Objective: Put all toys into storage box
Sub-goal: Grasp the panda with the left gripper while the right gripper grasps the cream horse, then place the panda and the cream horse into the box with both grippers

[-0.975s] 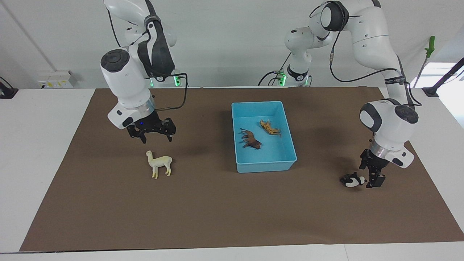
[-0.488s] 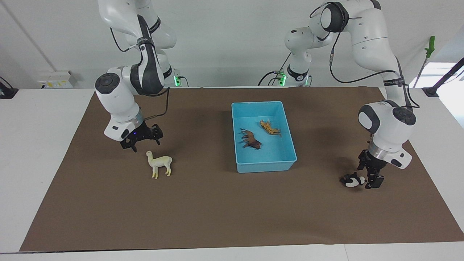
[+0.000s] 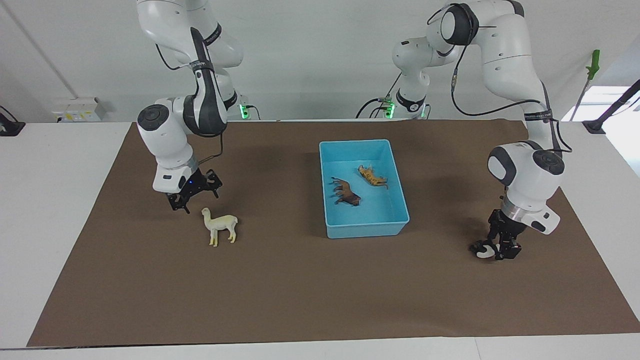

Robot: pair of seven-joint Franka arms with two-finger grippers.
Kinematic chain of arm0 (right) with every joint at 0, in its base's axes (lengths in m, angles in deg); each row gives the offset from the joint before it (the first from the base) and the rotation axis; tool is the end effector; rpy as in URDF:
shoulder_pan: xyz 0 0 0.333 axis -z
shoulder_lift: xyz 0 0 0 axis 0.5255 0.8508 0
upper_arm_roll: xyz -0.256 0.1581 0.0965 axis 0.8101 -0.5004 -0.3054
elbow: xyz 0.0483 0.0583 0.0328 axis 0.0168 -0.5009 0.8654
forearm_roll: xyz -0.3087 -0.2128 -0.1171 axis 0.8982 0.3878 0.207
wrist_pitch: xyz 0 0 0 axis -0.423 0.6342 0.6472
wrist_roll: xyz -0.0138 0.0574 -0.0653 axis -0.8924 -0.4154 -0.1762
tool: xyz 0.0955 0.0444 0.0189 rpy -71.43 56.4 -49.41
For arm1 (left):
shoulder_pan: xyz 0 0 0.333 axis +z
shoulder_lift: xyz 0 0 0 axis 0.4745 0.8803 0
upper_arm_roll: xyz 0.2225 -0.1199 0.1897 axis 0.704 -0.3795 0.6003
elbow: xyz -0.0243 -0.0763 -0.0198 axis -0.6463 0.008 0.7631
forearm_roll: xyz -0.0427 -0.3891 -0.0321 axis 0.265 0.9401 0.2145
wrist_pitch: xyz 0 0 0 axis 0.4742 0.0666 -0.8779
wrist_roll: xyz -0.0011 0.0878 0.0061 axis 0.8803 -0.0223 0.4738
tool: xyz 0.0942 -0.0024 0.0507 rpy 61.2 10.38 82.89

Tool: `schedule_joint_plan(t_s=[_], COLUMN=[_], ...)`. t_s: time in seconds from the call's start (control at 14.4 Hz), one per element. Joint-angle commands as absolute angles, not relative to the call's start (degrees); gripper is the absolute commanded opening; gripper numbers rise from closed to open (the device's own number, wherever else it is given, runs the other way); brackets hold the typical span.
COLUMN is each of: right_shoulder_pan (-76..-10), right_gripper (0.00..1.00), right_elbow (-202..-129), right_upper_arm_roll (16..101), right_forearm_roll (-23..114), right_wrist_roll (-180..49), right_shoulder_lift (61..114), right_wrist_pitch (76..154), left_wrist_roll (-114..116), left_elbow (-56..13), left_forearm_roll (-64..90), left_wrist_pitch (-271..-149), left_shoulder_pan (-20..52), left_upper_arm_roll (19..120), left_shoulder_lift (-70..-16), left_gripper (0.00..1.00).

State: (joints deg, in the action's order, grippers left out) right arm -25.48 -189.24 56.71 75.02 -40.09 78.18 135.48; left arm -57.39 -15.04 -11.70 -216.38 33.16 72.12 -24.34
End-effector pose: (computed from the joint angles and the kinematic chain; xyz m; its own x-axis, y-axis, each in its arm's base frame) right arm 0.5469 0.0226 0.3367 0.8200 0.5658 0.0859 0.5667 -0.8238 0.0168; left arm 0.6750 0.0525 0.2941 0.1875 0.9811 0.0489 0.9551 -0.1937 0.2243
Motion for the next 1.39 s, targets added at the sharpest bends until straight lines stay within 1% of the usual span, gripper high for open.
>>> schedule_joint_plan(t_s=[0.0, 0.07, 0.14, 0.21, 0.35, 0.49, 0.56, 0.7, 0.77, 0.91, 1.04, 1.11, 1.18, 1.25, 1.32], right_shoulder_pan=[-24.5, -24.67, -24.93, -25.02, -25.02, -25.02, -24.94, -24.94, -24.85, -24.94, -24.76, -24.41, -24.32, -24.32, -24.06], right_gripper=[1.0, 1.0, 1.0, 1.0, 1.0, 0.99, 0.97, 0.89, 0.8, 0.58, 0.35, 0.16, 0.0, 0.0, 0.0], right_elbow=[-190.53, -190.53, -190.53, -190.44, -190.35, -190.35, -190.35, -190.35, -190.44, -190.44, -190.35, -190.35, -189.92, -189.3, -188.08], right_upper_arm_roll=[56.02, 56.02, 56.02, 56.02, 56.02, 56.02, 56.02, 56.02, 56.02, 56.02, 56.02, 56.02, 56.11, 56.11, 56.11], right_forearm_roll=[74.02, 74.02, 74.02, 74.02, 74.02, 74.02, 74.02, 74.02, 74.02, 74.02, 74.02, 74.02, 74.02, 74.02, 74.02], right_wrist_roll=[-38.07, -38.24, -38.51, -39.03, -39.56, -39.65, -39.65, -39.65, -39.91, -41.4, -41.32, -41.41, -41.41, -41.32, -41.32], right_shoulder_lift=[78.18, 79.06, 79.94, 80.39, 81.44, 82.5, 82.94, 82.94, 82.94, 82.85, 82.85, 82.68, 82.33, 81.63, 80.84], right_wrist_pitch=[137.26, 139.61, 140.94, 141.22, 143.06, 144.2, 144.47, 144.39, 144.38, 144.12, 143.95, 143.94, 143.77, 143.07, 140.37], left_wrist_roll=[-57.95, -57.95, -57.95, -58.04, -57.95, -58.13, -58.56, -62.15, -65.3, -73.38, -78.24, -78.6, -78.87, -79.04, -78.7], left_elbow=[-16.0, -15.83, -15.13, -13.55, -7.95, -1.79, 0.68, 0.79, 0.44, 0.0, -4.55, -8.58, -13.84, -18.94, -22.9], left_forearm_roll=[-12.01, -12.1, -12.1, -12.1, -12.01, -11.31, -11.22, -10.7, -10.43, -10.43, -10.34, -10.43, -10.43, -10.43, -10.43], left_wrist_pitch=[-217.08, -216.82, -215.16, -213.58, -207.62, -198.24, -193.57, -188.62, -186.69, -185.26, -188.49, -191.91, -195.94, -200.94, -204.74], left_shoulder_pan=[32.89, 32.72, 32.46, 32.46, 32.37, 31.5, 29.66, 24.92, 21.94, 15.61, 10.25, 8.04, 5.93, 4.09, 2.94], left_upper_arm_roll=[72.75, 72.83, 72.83, 72.83, 72.48, 71.52, 71.17, 71.08, 71.08, 71.16, 71.16, 71.08, 71.08, 71.08, 71.08], left_shoulder_lift=[-24.63, -24.63, -24.63, -24.63, -24.98, -26.03, -27.61, -31.65, -32.88, -33.42, -35.26, -36.66, -38.68, -40.26, -41.67], left_gripper=[0.17, 0.02, 0.0, 0.0, 0.0, 0.0, 0.0, 0.0, 0.0, 0.0, 0.0, 0.0, 0.0, 0.0, 0.0])
